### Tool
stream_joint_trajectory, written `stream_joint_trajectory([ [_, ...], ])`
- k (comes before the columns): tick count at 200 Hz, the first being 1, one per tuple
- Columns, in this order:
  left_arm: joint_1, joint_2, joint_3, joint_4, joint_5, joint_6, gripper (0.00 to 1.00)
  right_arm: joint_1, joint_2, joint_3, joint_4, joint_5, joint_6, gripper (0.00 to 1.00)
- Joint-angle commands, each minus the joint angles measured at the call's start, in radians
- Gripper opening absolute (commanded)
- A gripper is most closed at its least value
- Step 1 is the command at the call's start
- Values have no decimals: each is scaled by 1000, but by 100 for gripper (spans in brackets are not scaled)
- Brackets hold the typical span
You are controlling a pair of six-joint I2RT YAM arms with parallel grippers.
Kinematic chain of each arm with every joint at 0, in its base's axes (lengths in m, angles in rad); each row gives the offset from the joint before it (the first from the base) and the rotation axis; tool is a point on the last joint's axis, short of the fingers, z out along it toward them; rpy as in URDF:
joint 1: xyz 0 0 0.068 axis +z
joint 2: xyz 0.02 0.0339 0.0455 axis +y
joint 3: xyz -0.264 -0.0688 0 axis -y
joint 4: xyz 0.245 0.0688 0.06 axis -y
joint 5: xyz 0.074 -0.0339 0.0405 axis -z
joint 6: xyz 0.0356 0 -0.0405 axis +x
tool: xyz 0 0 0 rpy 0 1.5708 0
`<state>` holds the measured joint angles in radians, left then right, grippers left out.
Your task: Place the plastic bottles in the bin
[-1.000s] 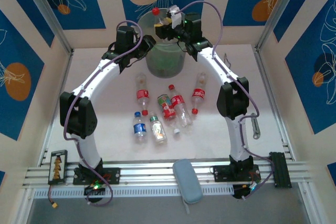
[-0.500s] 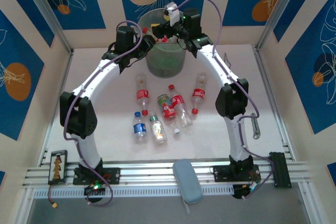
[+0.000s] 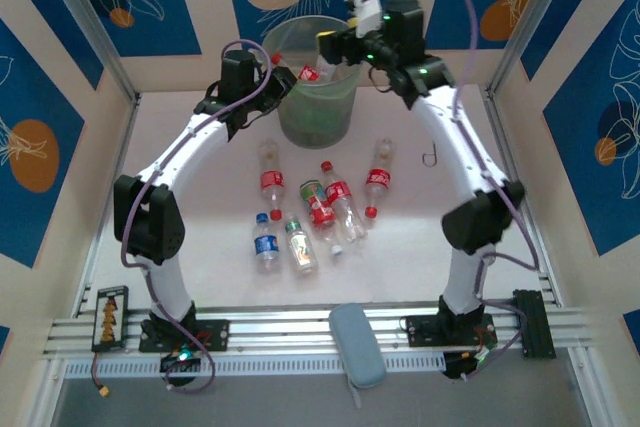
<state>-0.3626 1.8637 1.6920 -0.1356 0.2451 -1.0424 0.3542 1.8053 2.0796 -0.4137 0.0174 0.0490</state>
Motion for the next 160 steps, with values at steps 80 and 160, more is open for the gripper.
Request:
stream_joint_trajectory([
  [80, 12, -10, -48, 4, 5, -6, 34, -172, -190, -639, -163, 89, 171, 76],
  [160, 12, -18, -66, 21, -11, -22, 34, -158, 42, -732, -95, 108, 234, 93],
])
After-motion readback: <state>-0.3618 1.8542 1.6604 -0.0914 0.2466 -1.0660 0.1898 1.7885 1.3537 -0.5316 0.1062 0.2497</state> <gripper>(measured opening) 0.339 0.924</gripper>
